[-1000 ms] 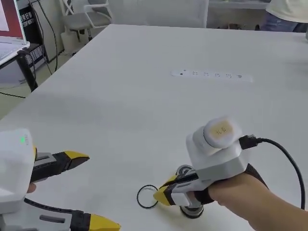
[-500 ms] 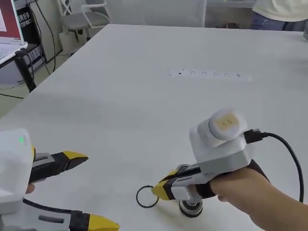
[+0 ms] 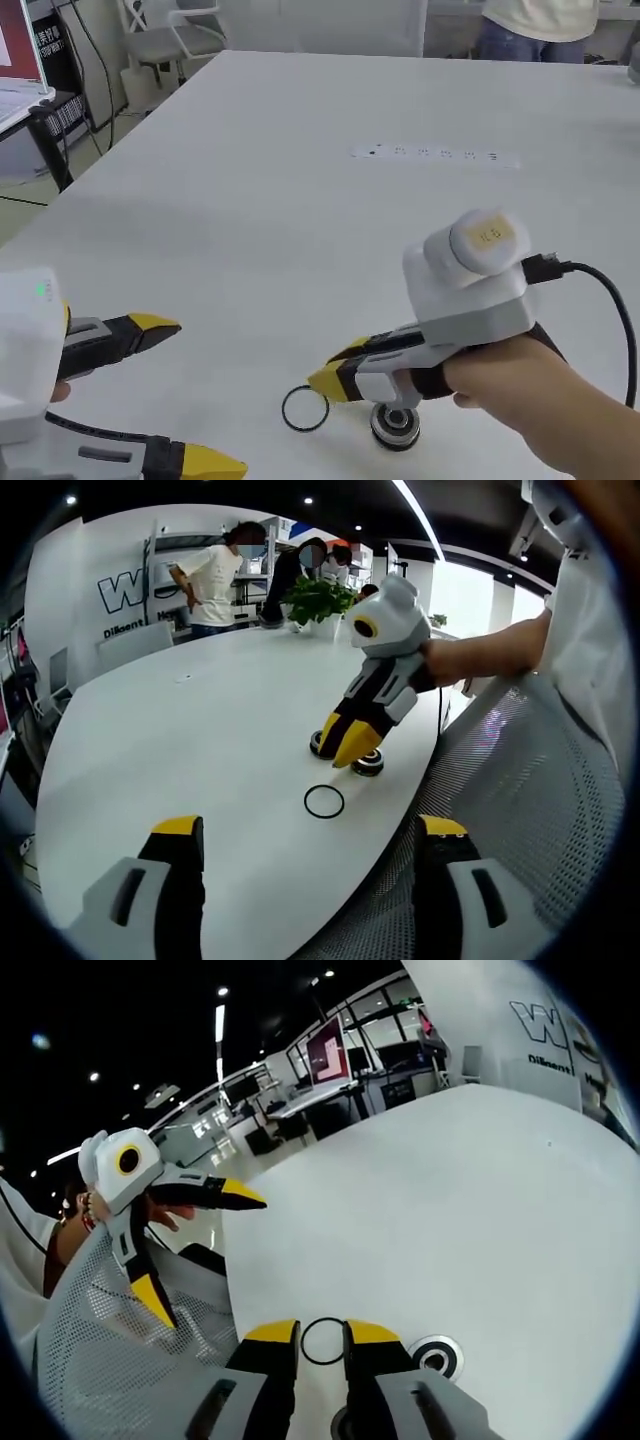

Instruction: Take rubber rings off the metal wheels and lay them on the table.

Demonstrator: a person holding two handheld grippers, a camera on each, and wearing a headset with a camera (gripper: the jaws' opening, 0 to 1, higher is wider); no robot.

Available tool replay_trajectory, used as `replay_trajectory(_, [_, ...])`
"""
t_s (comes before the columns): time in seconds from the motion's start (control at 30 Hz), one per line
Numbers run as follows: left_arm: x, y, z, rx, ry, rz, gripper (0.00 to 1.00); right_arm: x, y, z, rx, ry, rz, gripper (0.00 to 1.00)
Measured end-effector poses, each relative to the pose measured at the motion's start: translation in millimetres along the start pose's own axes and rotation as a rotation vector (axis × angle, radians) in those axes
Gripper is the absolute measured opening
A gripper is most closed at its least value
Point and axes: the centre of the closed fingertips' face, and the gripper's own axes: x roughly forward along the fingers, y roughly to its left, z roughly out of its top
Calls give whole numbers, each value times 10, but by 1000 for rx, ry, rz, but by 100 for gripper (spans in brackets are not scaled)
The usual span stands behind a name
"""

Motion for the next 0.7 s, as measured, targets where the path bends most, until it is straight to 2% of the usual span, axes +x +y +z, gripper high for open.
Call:
replay_trajectory(0.23, [0,1,3,1,-1,0,84,-57,14,101,-2,-35,-2,15])
replay_trajectory(0.57, [-1,2,8,2,-5,-1,84,-182,-52,213,-3,-79,-25,16])
replay_trajectory(0.7, [-2,2,9,1,-6,0,84,-247,-86,280,7,-112,-33,16])
